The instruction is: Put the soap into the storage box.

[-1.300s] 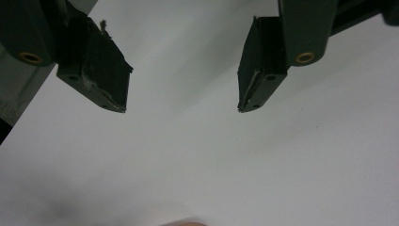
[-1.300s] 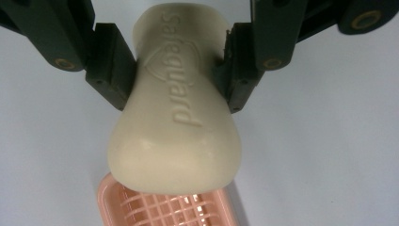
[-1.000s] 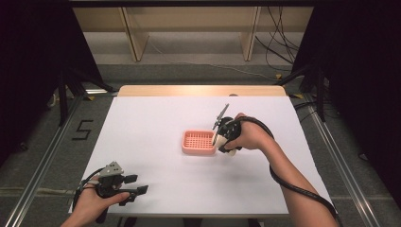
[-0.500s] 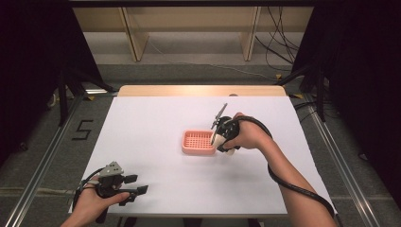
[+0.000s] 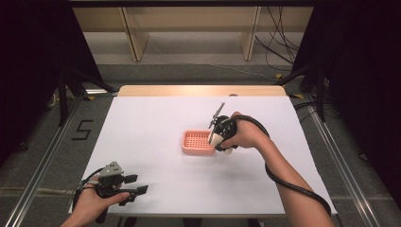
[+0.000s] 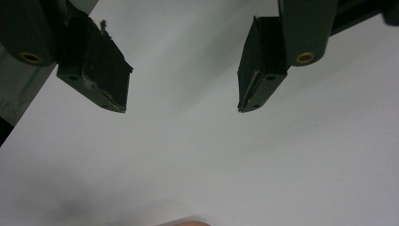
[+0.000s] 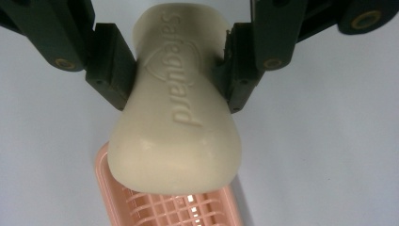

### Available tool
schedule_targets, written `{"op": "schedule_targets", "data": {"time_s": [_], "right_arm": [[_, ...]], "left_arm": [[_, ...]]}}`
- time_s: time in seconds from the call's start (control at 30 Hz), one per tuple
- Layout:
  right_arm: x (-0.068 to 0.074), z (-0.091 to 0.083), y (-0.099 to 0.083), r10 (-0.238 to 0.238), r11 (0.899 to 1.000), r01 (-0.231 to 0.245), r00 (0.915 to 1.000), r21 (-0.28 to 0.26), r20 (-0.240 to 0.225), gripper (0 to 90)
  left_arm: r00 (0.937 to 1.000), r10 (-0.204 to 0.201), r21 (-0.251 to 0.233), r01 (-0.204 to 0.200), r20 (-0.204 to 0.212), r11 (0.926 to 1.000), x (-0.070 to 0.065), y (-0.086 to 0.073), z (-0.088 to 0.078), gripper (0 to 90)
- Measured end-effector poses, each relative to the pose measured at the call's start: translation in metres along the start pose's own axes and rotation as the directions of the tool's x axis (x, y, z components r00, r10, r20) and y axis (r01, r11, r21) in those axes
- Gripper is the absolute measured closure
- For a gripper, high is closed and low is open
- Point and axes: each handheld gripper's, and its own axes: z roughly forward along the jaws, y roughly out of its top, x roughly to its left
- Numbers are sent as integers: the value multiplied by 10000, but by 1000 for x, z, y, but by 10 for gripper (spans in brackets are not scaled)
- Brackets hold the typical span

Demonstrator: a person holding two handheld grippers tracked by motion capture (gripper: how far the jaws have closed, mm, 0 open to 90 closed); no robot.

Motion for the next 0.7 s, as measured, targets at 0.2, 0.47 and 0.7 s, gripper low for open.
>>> {"op": "schedule_targets", "data": {"time_s": [0.2,0.47,0.7], "right_arm": [[0,1,2,76,10000,-76,10000,-4,28,506],[0,1,5,-2,10000,2,10000,-50,23,505],[-1,2,9,-120,9999,119,9999,-100,-15,505]], "left_arm": [[10000,37,42,-37,-46,10000,0,0,0,342],[10000,49,-10,-49,-3,10000,0,0,0,342],[10000,56,46,-55,-7,10000,0,0,0,342]]}}
